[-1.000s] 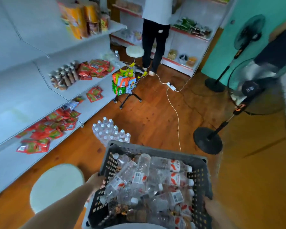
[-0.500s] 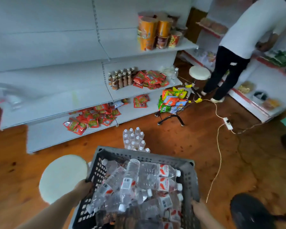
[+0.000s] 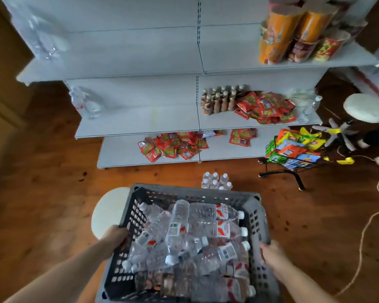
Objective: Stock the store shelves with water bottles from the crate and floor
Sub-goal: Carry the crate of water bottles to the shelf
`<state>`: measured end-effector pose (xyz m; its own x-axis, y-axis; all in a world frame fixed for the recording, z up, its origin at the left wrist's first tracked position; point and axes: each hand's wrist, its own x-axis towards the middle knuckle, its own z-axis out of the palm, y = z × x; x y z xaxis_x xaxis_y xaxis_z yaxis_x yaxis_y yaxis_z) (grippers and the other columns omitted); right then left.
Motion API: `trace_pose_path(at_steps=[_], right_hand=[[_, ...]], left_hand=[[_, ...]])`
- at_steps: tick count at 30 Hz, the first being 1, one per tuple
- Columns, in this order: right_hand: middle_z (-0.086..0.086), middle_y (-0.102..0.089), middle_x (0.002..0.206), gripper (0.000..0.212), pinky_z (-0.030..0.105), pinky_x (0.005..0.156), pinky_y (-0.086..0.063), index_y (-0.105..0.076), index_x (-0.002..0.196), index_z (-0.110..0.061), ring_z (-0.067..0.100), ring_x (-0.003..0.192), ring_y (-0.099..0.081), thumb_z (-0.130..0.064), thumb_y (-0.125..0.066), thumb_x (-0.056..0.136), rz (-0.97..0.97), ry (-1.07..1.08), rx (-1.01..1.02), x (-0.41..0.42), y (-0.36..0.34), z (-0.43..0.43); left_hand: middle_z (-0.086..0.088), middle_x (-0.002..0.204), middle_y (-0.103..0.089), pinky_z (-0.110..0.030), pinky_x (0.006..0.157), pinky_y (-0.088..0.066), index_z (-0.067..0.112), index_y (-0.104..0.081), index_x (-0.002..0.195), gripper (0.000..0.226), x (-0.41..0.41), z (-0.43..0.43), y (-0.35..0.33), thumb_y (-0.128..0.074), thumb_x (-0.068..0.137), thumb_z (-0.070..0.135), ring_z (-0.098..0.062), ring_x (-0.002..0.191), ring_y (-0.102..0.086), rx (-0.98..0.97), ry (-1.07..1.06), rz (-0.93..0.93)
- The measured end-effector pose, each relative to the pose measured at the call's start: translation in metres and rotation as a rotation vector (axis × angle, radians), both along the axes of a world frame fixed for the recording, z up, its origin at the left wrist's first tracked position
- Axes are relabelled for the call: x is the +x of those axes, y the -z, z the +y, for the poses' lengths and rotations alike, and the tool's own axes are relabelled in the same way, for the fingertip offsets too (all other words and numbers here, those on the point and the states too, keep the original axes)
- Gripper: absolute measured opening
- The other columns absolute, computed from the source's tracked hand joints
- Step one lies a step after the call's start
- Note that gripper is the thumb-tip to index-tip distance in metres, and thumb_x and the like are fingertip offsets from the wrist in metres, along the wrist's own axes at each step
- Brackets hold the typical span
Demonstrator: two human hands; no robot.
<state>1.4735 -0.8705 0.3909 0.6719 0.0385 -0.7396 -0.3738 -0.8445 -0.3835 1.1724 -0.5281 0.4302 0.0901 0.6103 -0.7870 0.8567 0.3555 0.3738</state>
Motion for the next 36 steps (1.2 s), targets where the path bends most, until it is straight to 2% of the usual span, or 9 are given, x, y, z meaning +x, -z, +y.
trace_pose_path(at_steps=[2, 5, 10, 13, 22, 26, 29, 32, 36], right_hand=[[0.012, -0.058, 0.069, 0.019, 0.030, 0.058, -0.041, -0.061, 0.102, -0.004, 0.025, 0.060, -0.055, -0.017, -0.048, 0.105, -0.041, -0.033, -0.018, 0.013, -0.010, 0.029], [0.012, -0.055, 0.057, 0.026, 0.029, 0.052, -0.038, -0.062, 0.084, -0.002, 0.023, 0.050, -0.051, -0.014, -0.050, 0.104, -0.075, -0.076, -0.053, 0.031, -0.015, 0.069], [0.014, -0.063, 0.065, 0.027, 0.035, 0.060, -0.048, -0.063, 0.079, -0.006, 0.027, 0.059, -0.060, -0.017, -0.053, 0.102, -0.137, -0.087, -0.051, 0.052, -0.018, 0.145], [0.013, -0.063, 0.059, 0.025, 0.042, 0.058, -0.053, -0.063, 0.077, -0.004, 0.028, 0.056, -0.060, -0.014, -0.055, 0.100, -0.165, -0.106, -0.038, 0.063, -0.036, 0.187], [0.013, -0.055, 0.061, 0.028, 0.034, 0.059, -0.043, -0.059, 0.075, -0.001, 0.026, 0.057, -0.056, -0.014, -0.056, 0.099, -0.285, -0.136, 0.115, 0.119, -0.096, 0.333], [0.013, -0.056, 0.067, 0.020, 0.036, 0.061, -0.047, -0.060, 0.090, 0.001, 0.027, 0.062, -0.056, -0.016, -0.055, 0.101, -0.220, -0.148, 0.193, 0.158, -0.086, 0.402], [0.012, -0.054, 0.061, 0.013, 0.040, 0.063, -0.045, -0.058, 0.086, -0.001, 0.027, 0.059, -0.052, -0.009, -0.056, 0.096, -0.146, -0.177, 0.197, 0.186, -0.055, 0.450], [0.015, -0.061, 0.058, 0.024, 0.041, 0.065, -0.047, -0.060, 0.074, -0.002, 0.031, 0.059, -0.059, -0.016, -0.061, 0.093, -0.137, -0.241, 0.118, 0.232, -0.017, 0.512], [0.022, -0.070, 0.076, 0.033, 0.041, 0.073, -0.055, -0.070, 0.081, 0.003, 0.034, 0.074, -0.067, -0.027, -0.062, 0.092, -0.157, -0.414, 0.033, 0.269, -0.023, 0.594]], left_hand=[[-0.010, 0.051, -0.055, -0.025, 0.043, -0.042, 0.000, -0.057, 0.068, 0.028, 0.002, 0.018, 0.005, -0.050, 0.095, -0.002, -0.018, 0.038, -0.049, 0.028, -0.026, 0.009], [-0.010, 0.050, -0.055, -0.026, 0.048, -0.042, 0.002, -0.057, 0.065, 0.030, 0.001, 0.050, 0.025, -0.050, 0.094, -0.001, -0.018, 0.039, -0.048, -0.005, -0.074, 0.011], [-0.011, 0.049, -0.052, -0.028, 0.047, -0.038, 0.002, -0.055, 0.063, 0.032, 0.012, 0.119, 0.043, -0.048, 0.094, -0.005, -0.018, 0.040, -0.045, -0.032, -0.124, -0.053], [-0.014, 0.047, -0.052, -0.022, 0.046, -0.035, 0.002, -0.056, 0.056, 0.033, 0.024, 0.173, 0.035, -0.048, 0.087, -0.006, -0.018, 0.038, -0.045, -0.010, -0.126, -0.084], [-0.010, 0.054, -0.057, -0.027, 0.048, -0.041, 0.001, -0.060, 0.070, 0.021, 0.076, 0.319, -0.024, -0.052, 0.090, 0.001, -0.021, 0.044, -0.051, 0.117, -0.152, -0.202], [-0.008, 0.052, -0.056, -0.025, 0.047, -0.040, 0.003, -0.060, 0.065, 0.027, 0.096, 0.361, -0.037, -0.051, 0.091, 0.003, -0.019, 0.043, -0.049, 0.165, -0.230, -0.202], [-0.007, 0.056, -0.056, -0.025, 0.047, -0.040, 0.004, -0.060, 0.067, 0.030, 0.116, 0.393, -0.037, -0.048, 0.094, 0.004, -0.019, 0.046, -0.049, 0.189, -0.275, -0.170], [-0.009, 0.066, -0.058, -0.025, 0.043, -0.041, 0.003, -0.059, 0.076, 0.027, 0.131, 0.414, -0.029, -0.042, 0.098, 0.003, -0.018, 0.049, -0.051, 0.150, -0.359, -0.105], [-0.008, 0.062, -0.060, -0.023, 0.044, -0.041, 0.006, -0.059, 0.075, 0.027, 0.143, 0.433, -0.031, -0.043, 0.097, 0.005, -0.017, 0.045, -0.054, 0.112, -0.498, -0.004]])
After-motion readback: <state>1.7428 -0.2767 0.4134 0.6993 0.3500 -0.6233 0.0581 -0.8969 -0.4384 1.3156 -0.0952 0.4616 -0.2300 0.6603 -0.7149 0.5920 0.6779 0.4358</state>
